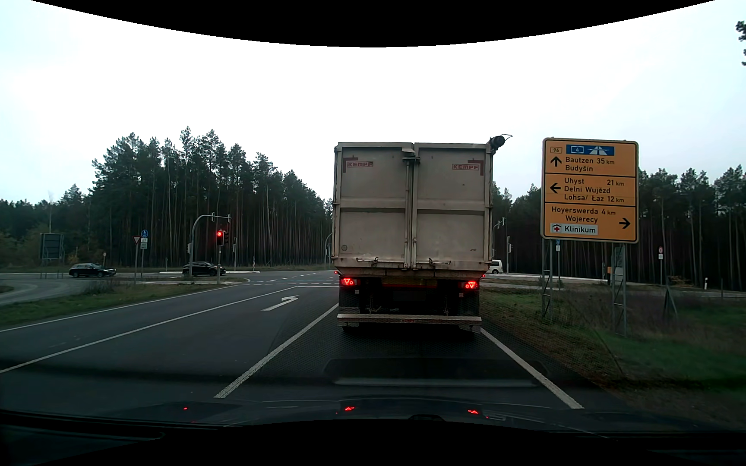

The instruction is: Follow the waypoints while adhering to traffic rules and regulations

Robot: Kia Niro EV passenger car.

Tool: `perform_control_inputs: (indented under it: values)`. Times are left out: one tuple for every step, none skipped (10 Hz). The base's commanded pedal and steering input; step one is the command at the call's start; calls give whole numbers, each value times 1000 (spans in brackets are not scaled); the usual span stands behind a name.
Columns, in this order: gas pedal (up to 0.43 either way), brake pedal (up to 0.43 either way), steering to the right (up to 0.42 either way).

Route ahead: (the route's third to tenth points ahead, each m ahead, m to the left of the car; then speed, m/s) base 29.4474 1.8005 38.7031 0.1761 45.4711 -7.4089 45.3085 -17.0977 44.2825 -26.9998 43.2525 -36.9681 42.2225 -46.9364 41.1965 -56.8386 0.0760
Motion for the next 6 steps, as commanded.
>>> perform_control_inputs:
  values:
    - [0, 134, 2]
    - [0, 134, 2]
    - [0, 140, 2]
    - [0, 140, 2]
    - [0, 140, 2]
    - [0, 146, 2]
